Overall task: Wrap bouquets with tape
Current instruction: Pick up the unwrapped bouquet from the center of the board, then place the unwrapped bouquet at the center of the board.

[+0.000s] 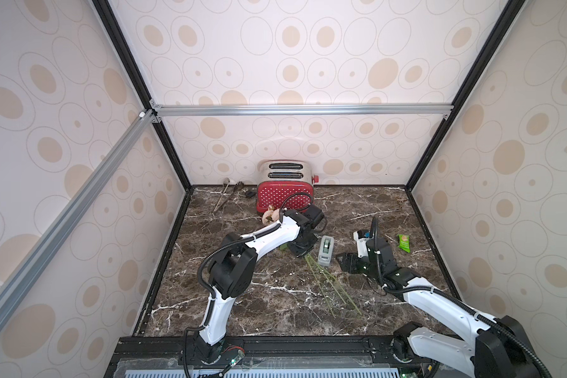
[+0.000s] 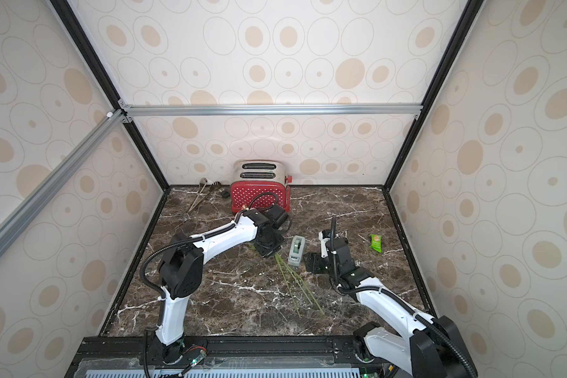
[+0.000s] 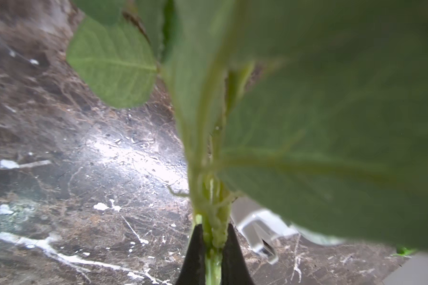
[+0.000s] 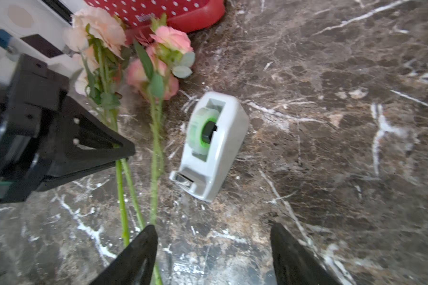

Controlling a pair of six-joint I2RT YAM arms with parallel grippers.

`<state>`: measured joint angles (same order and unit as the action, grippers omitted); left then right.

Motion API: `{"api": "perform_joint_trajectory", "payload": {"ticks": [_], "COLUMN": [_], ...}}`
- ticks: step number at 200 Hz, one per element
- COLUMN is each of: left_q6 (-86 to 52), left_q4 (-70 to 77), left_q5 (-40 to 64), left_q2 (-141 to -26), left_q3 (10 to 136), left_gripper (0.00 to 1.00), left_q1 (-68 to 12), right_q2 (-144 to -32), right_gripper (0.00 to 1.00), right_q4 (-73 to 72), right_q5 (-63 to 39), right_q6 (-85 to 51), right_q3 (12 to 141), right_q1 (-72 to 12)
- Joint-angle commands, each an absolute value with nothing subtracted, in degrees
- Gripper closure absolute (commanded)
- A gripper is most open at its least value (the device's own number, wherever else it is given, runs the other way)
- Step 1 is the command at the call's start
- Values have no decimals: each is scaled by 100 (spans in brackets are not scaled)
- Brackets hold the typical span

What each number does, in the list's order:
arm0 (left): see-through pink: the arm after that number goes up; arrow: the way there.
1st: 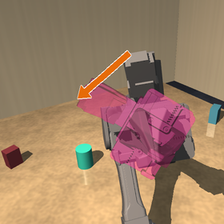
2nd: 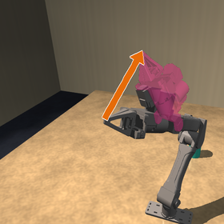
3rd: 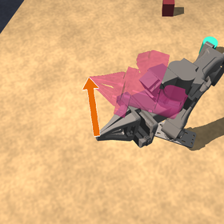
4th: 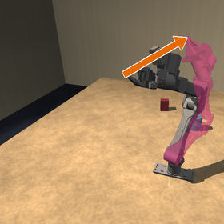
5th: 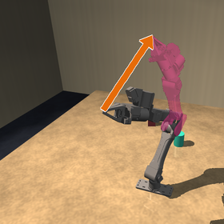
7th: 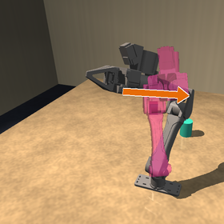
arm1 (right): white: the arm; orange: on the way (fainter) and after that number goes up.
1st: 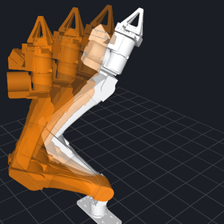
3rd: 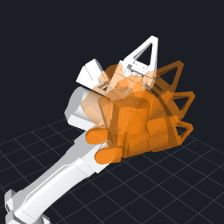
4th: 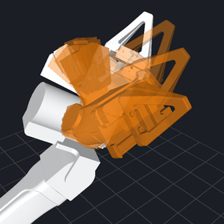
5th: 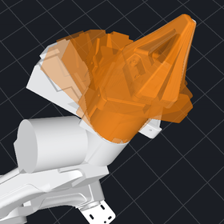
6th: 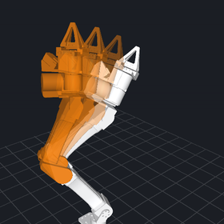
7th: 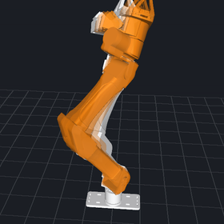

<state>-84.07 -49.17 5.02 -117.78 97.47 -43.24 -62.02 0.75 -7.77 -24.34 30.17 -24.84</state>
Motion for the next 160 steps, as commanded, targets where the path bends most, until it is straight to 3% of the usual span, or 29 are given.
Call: {"api": "perform_joint_trajectory", "payload": {"ticks": [1,22,57,160], "left_q6": [-8214,-8089,-7834,-6846], "left_q4": [-4685,-4339,-4061,-4920], "left_q5": [155,13,58,136], "left_q2": [-11462,-11168,-10974,-12120], "left_q3": [9668,9416,9013,9496], "left_gripper": [100,100,100,100], "left_q1": [-4351,-4359,-4326,-4386], "right_q2": [-6244,-6525,-7239,-6837], "right_gripper": [25,23,25,25], "right_q4": [-256,-747,-331,5], "right_q5": [-1906,-2695,-3029,-2325], "right_q6": [-2638,-3036,-3061,-2880], "right_q3": [3303,3453,4038,3633], "right_q1": [-2459,-2453,-2452,-2338]}}
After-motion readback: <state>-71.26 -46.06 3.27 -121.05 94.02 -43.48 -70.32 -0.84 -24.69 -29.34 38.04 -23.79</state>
